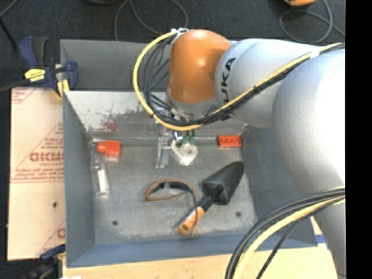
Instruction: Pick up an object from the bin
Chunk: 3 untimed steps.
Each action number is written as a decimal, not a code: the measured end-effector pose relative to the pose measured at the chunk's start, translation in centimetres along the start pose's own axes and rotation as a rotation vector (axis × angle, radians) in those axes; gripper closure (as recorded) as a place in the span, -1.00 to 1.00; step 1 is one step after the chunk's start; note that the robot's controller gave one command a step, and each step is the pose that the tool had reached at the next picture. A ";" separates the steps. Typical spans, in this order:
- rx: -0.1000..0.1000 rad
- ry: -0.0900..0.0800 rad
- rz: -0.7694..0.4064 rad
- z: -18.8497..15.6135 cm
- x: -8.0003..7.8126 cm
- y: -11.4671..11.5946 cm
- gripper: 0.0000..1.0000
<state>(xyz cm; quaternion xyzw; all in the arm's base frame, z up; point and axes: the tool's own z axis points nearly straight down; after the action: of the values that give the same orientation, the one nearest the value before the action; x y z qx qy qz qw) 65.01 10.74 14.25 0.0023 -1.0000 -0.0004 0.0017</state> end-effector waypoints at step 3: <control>0.001 -0.004 -0.248 4.5 4.2 -3.8 -1.00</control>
Offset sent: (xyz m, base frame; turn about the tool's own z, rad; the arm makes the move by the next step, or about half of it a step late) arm -0.0588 -0.0433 -0.0725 -0.3210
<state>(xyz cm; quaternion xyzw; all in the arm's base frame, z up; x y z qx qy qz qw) 60.76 6.95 9.72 0.1261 -0.9920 -0.0002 -0.0001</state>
